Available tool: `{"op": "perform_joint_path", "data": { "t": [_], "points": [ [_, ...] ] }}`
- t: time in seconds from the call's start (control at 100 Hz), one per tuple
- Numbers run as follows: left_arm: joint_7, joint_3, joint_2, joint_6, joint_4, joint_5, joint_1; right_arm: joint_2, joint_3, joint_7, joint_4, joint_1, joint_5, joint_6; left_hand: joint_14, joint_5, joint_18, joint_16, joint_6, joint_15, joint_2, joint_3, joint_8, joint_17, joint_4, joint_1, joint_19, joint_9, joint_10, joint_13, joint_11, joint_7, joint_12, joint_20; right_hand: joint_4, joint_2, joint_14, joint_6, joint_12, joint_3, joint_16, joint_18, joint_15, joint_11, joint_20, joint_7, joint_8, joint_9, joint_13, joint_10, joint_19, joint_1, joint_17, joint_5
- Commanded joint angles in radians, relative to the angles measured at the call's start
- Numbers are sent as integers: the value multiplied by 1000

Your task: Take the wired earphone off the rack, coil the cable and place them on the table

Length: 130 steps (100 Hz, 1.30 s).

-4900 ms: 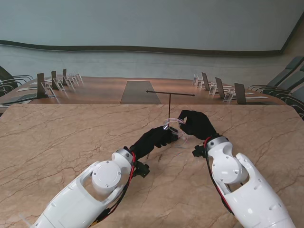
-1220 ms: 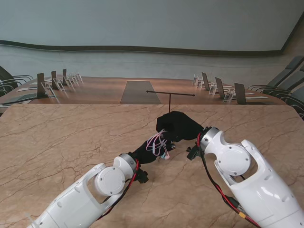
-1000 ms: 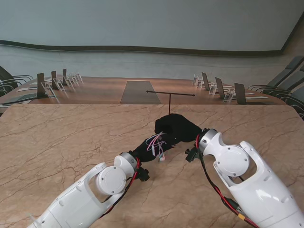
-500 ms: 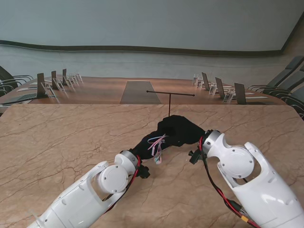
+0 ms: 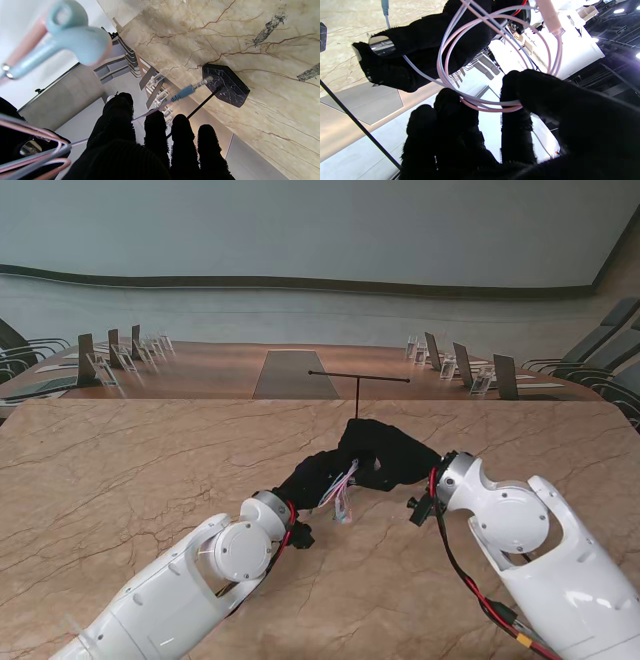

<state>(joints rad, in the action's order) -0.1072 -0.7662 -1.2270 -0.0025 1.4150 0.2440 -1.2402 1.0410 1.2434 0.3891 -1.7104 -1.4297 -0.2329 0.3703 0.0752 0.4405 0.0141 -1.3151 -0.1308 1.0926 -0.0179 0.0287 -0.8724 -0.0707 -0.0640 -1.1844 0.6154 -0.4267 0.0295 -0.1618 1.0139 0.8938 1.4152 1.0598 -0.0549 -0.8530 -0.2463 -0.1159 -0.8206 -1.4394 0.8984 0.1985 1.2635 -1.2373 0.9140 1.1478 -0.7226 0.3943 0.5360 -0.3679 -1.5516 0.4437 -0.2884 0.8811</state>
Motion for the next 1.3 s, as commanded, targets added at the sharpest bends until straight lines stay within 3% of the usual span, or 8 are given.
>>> {"op": "perform_joint_path", "data": {
  "t": [0.0, 0.19, 0.29, 0.52, 0.72, 0.8, 1.03, 1.29],
  "points": [
    [-4, -3, -8, 5, -2, -5, -2, -6, 6, 10, 1, 1, -14, 17, 11, 1, -10, -40, -3, 34, 2, 1, 2, -4, 7, -74, 6, -37, 4, -32, 37, -6, 29, -18, 31, -26, -3, -105, -29, -131, 34, -152, -25, 6, 39, 81, -7, -59, -45, 24, -7, 86, 37, 90],
    [-29, -13, -13, 9, -4, 1, -3, -10, 18, 0, 10, 4, -69, 52, 47, -58, -5, -69, 34, 55, 33, 4, -23, -9, 6, -96, 3, -111, 22, -94, 59, 48, 16, -6, 59, -13, 30, -167, -96, -130, 180, -207, -10, -6, 118, 15, 19, -125, -88, 63, -25, 70, 52, 118],
    [-42, -21, -15, 6, -4, 2, -8, -16, 26, 14, 10, 7, -97, 60, 67, -77, 5, -73, 32, 64, 42, 6, -35, -2, 7, -99, 30, -153, 37, -125, 58, 71, -6, 3, 77, 25, 59, -209, -204, -113, 309, -229, 1, -23, 189, -32, 20, -107, -65, 76, -39, 51, 32, 114],
    [-60, -38, -16, 4, -4, 7, -14, -20, 32, 25, 11, 15, -126, 67, 71, -95, 19, -72, 37, 63, 54, 7, -52, 2, 8, -99, 51, -152, 30, -130, 58, 87, -17, -9, 75, 121, 52, -280, -304, 10, 380, -206, 49, -51, 241, -82, -7, -5, 26, 54, -90, 52, -56, 66],
    [-78, -45, -20, 0, -8, 10, -13, -28, 34, 75, -1, 16, -101, 35, 52, -78, 16, -26, 30, 21, 35, 8, -43, -9, 6, -87, 8, -72, 29, -60, -7, 73, -9, -58, 47, 237, -62, -271, -160, 125, 270, -72, 152, -123, 252, -58, -172, 337, 235, -12, -172, 75, -205, -34],
    [-75, -46, -18, 4, -8, 20, -8, -28, 30, 79, -2, 16, -84, 28, 29, -48, 2, 5, 48, 5, 17, 5, -10, -15, 6, -89, -39, -27, 19, -12, -41, 49, 4, -72, 40, 239, -121, -223, -57, 131, 206, -17, 167, -125, 258, -4, -157, 437, 276, -28, -181, 110, -221, -49],
    [-65, -38, -10, -7, -10, 59, 14, -36, 22, 119, 4, 31, -51, 37, 34, 72, -6, 41, 74, 8, -69, -12, 74, -22, 15, -90, -102, -34, 28, -3, -83, -5, 18, 11, 5, 263, -142, -201, -17, 143, 147, -5, 160, -98, 256, 39, -136, 485, 289, -17, -171, 127, -219, -54],
    [-1, -35, 7, -4, 18, 58, 24, -41, 15, 147, 18, 47, -26, 44, 92, 19, 24, -73, 43, 81, -48, -9, -61, -5, 9, -83, 47, -160, 46, -144, 55, 58, 20, 47, -25, 254, -145, -194, -16, 123, 132, 4, 171, -101, 246, 46, -144, 492, 304, -21, -178, 116, -239, -39]
  ]
}}
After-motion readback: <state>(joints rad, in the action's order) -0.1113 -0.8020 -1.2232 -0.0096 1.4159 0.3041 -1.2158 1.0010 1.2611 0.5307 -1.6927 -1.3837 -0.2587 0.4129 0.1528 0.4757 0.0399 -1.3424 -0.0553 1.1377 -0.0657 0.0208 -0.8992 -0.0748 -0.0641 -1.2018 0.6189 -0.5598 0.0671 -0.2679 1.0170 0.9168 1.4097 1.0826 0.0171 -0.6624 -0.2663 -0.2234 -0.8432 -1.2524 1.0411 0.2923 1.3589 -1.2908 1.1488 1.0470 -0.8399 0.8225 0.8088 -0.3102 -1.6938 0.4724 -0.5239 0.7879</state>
